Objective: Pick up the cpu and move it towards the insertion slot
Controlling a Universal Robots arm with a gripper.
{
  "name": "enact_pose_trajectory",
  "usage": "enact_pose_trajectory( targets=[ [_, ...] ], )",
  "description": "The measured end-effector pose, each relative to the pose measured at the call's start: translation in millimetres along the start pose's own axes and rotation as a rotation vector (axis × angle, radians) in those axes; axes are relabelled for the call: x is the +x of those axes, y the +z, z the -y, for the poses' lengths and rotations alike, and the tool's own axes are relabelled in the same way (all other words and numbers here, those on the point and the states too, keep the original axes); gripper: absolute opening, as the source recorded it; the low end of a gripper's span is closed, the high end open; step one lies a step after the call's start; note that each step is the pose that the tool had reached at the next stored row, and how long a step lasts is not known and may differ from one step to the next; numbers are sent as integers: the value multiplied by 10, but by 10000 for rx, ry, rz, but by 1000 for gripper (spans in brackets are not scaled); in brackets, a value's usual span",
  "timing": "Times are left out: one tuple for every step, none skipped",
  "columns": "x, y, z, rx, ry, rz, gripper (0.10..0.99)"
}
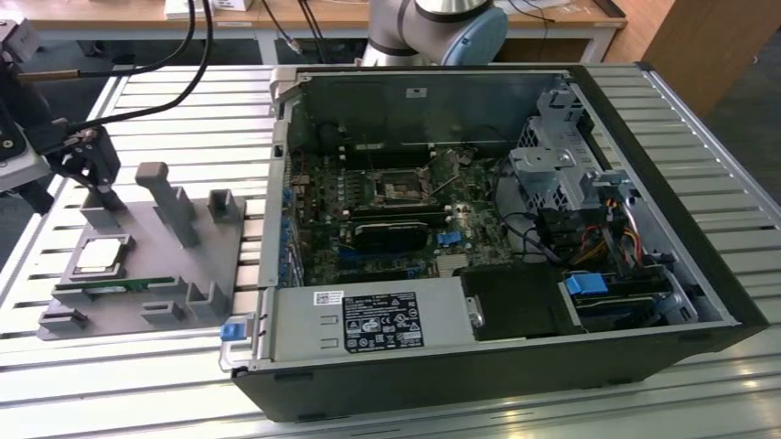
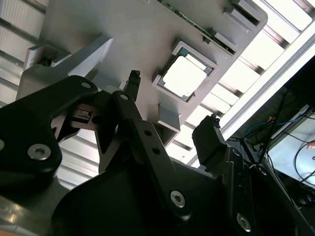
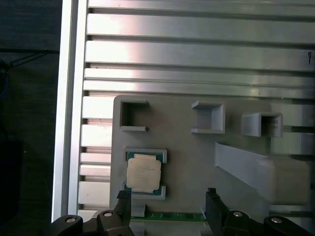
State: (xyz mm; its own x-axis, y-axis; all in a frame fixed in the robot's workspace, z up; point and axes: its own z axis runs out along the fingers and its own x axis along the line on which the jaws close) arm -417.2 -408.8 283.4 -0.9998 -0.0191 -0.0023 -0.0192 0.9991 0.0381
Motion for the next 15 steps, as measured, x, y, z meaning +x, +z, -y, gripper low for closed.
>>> enact_pose_trajectory(
  targets=[
    [0,2,0,0,0,0,706],
    [0,5,0,0,0,0,706],
    [0,7,0,0,0,0,706],
    [0,10,0,0,0,0,706],
    [0,13,0,0,0,0,706],
    [0,15,1,0,0,-1,706],
    [0,17,1,0,0,-1,706],
    [1,20,1,0,0,0,706],
    [1,23,1,-1,0,1,706],
    [1,27,1,-1,0,1,706],
    [1,32,1,-1,0,2,706],
    [2,36,1,-1,0,1,706],
    [2,40,2,0,0,0,706],
    [2,44,2,0,0,-1,706],
    [2,48,2,1,0,-1,706]
  ],
)
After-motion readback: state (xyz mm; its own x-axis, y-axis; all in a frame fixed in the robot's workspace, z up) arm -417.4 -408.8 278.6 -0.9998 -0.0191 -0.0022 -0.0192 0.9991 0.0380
